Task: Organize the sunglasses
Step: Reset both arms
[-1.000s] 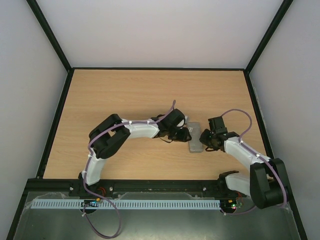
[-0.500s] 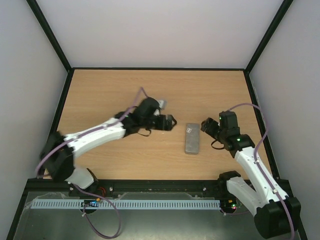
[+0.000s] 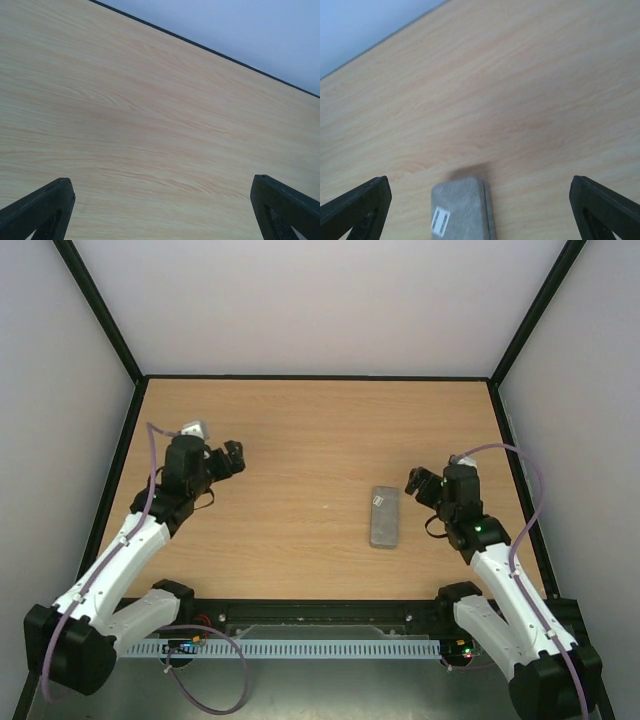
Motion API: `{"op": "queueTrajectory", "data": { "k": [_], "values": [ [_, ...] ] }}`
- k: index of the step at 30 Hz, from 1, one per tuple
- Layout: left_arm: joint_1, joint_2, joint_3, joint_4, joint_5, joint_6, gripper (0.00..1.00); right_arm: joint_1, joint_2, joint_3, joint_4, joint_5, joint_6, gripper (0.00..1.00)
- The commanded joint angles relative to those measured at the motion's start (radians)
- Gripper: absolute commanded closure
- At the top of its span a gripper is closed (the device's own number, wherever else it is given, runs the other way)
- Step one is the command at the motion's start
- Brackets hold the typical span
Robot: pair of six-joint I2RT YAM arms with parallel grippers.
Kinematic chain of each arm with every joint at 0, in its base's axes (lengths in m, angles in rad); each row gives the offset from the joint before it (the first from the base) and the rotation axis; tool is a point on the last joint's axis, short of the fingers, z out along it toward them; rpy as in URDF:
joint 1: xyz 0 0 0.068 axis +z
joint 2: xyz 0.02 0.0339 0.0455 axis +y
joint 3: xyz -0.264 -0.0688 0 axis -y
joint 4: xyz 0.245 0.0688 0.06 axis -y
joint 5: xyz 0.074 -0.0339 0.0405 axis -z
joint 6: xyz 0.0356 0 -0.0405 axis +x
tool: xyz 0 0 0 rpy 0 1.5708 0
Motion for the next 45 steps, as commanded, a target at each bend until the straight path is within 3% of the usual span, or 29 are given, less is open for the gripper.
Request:
{"op": "queueTrajectory", "data": {
  "k": [1, 8, 16, 26, 29, 32, 36, 39, 40, 42, 44, 45],
  "values": [
    [0.139, 0.019, -0.021, 0.104, -0.057, 0.041, 0.01, -0.001, -0.002, -0.018, 0.183, 0.178, -0.121, 0.01],
    [0.222, 0.061, -0.104, 0.341, -0.223, 0.086, 0.01, -0.001, 0.093, -0.083, 0.487, 0.338, -0.276, 0.02],
    [0.364, 0.167, -0.347, 0.788, -0.024, 0.287, 0.01, -0.002, 0.363, -0.226, 0.906, 0.454, -0.384, 0.01],
    [0.431, 0.333, -0.469, 1.109, -0.026, 0.359, 0.01, -0.045, 0.639, -0.326, 1.377, 0.526, -0.412, 0.01],
    [0.439, 0.397, -0.492, 1.235, 0.009, 0.366, 0.01, -0.072, 0.688, -0.352, 1.473, 0.494, -0.397, 0.01],
    [0.439, 0.437, -0.443, 1.197, 0.024, 0.384, 0.01, -0.087, 0.677, -0.353, 1.443, 0.451, -0.386, 0.02],
    [0.440, 0.467, -0.476, 1.333, -0.007, 0.416, 0.01, -0.088, 0.699, -0.453, 1.655, 0.336, -0.444, 0.01],
    [0.429, 0.490, -0.461, 1.320, -0.011, 0.431, 0.00, -0.088, 0.784, -0.465, 1.764, 0.333, -0.456, 0.02],
    [0.421, 0.500, -0.455, 1.318, -0.001, 0.445, 0.00, -0.086, 0.792, -0.442, 1.763, 0.329, -0.468, 0.02],
    [0.398, 0.523, -0.444, 1.316, -0.002, 0.474, 0.00, -0.089, 0.741, -0.404, 1.577, 0.315, -0.443, 0.01],
    [0.375, 0.531, -0.487, 1.399, -0.025, 0.499, 0.01, -0.091, 0.779, -0.430, 1.702, 0.316, -0.464, 0.01],
    [0.367, 0.536, -0.504, 1.435, -0.058, 0.495, 0.00, -0.091, 0.772, -0.430, 1.686, 0.313, -0.463, 0.01]
  ]
}}
